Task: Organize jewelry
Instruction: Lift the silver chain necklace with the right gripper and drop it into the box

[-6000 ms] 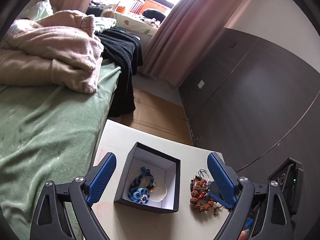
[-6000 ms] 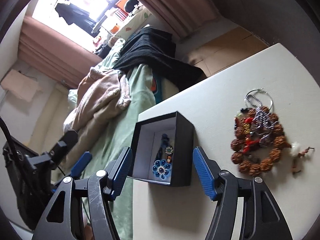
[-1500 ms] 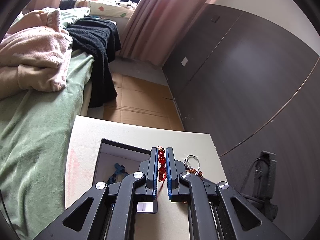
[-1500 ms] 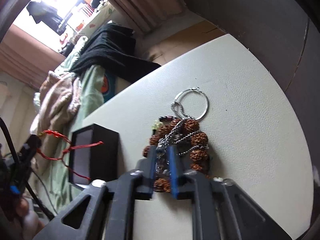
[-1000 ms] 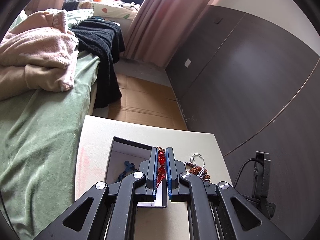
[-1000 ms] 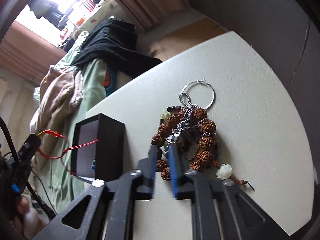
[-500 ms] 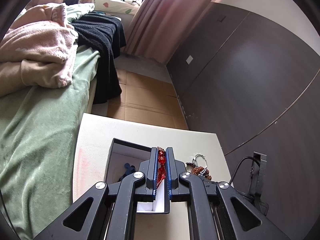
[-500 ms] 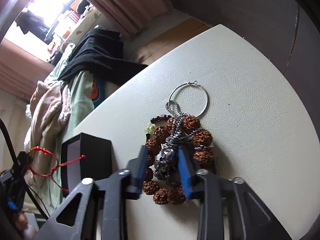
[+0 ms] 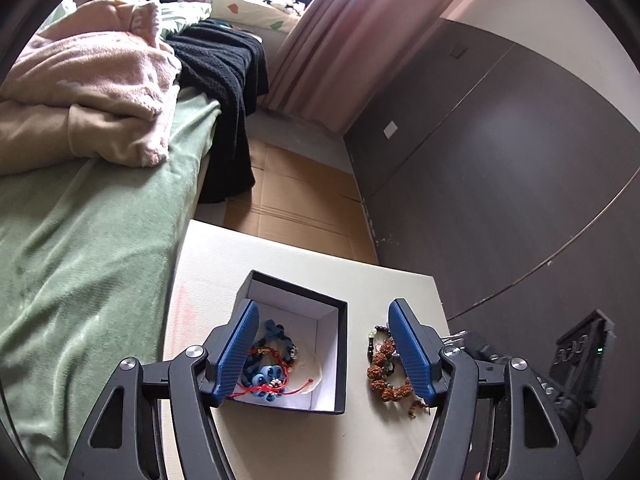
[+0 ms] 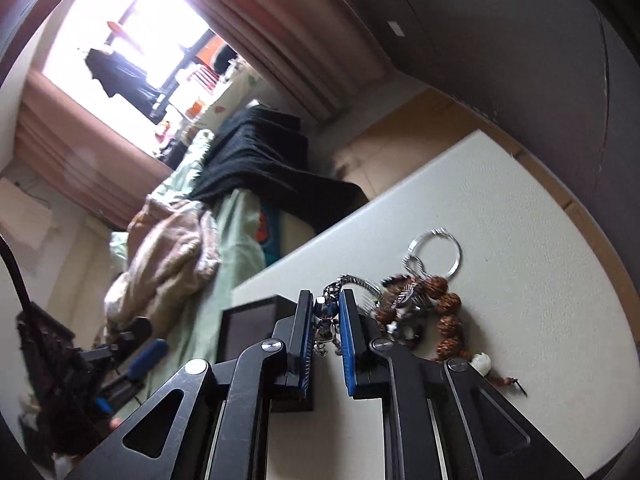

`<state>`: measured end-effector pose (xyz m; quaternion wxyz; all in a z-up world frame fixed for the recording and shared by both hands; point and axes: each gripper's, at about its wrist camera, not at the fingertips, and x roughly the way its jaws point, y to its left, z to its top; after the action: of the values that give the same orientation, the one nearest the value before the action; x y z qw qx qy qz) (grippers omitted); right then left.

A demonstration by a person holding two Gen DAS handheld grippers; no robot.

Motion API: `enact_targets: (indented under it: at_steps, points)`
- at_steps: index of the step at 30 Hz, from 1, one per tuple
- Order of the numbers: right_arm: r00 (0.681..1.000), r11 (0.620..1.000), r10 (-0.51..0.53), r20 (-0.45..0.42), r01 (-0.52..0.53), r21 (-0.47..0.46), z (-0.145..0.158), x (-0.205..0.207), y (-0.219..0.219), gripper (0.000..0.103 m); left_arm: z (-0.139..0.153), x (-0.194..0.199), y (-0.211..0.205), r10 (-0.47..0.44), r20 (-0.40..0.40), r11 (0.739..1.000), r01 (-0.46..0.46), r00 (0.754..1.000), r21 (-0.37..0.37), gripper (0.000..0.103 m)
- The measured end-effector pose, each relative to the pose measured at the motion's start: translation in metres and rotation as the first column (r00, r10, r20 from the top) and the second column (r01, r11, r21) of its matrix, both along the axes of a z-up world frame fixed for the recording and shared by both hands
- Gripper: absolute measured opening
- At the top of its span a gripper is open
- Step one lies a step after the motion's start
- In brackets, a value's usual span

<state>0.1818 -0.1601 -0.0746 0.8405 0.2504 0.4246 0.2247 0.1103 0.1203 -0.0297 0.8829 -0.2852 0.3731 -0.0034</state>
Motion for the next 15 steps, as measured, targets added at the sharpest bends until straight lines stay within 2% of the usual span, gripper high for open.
enact_targets:
  at_steps: [6,15]
  points:
    - [0.993,0.999,0.011,0.119,-0.015,0.037,0.045,-0.019,-0.004,0.014,0.003,-0.014,0.01,0.032,0.003,0.999,-0.032,0.999,-0.031,0.068]
    - [0.966,0.999,0.046,0.253,-0.044,-0.013,0.122,-0.034,0.009,0.014,0.008,-0.026,0.013,0.044,0.016,0.998,-0.043,0.999,-0.041,0.068]
